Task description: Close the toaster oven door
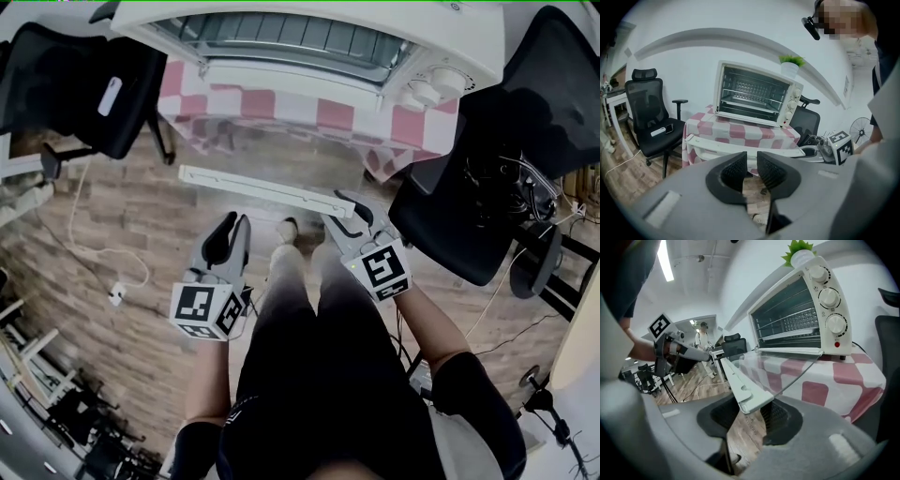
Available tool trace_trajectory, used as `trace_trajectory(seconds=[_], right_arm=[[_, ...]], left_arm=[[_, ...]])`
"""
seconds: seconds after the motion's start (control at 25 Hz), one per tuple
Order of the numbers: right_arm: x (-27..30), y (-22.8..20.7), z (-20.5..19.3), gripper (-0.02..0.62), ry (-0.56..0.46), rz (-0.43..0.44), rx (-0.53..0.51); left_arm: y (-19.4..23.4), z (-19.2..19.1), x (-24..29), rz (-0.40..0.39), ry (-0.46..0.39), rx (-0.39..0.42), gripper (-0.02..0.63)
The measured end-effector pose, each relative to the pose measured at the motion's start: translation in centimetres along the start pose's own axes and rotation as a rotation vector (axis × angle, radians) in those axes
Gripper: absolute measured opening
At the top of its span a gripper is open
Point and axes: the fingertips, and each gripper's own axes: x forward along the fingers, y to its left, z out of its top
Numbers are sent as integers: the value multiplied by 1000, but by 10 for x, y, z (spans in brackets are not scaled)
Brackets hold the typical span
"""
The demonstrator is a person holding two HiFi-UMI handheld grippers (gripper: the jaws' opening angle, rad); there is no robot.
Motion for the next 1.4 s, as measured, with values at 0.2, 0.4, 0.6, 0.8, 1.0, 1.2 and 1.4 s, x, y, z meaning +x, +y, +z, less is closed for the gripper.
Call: trace_trajectory(seconds=[0.2,0.4,0.6,0.8,1.0,1.2,1.4], right_arm=[[-11,-2,7,149,29,-52,78],[-18,-2,17,147,27,-94,140],[-25,-2,34,149,-4,-128,189],[-33,-5,62,147,-68,-151,201],[-41,-9,89,153,-117,-148,218],[-51,-13,116,147,-171,-157,238],[-57,-21,139,148,-222,-142,283]], left_arm=[[-2,12,-1,-71,-14,32,86],[-7,24,-2,-160,-19,56,83],[-16,31,-6,-239,-7,128,78],[-28,33,-7,-306,13,166,75],[-45,44,-4,-341,-9,178,74],[-50,64,-3,-345,-58,191,77],[-48,81,-2,-338,-94,208,78]])
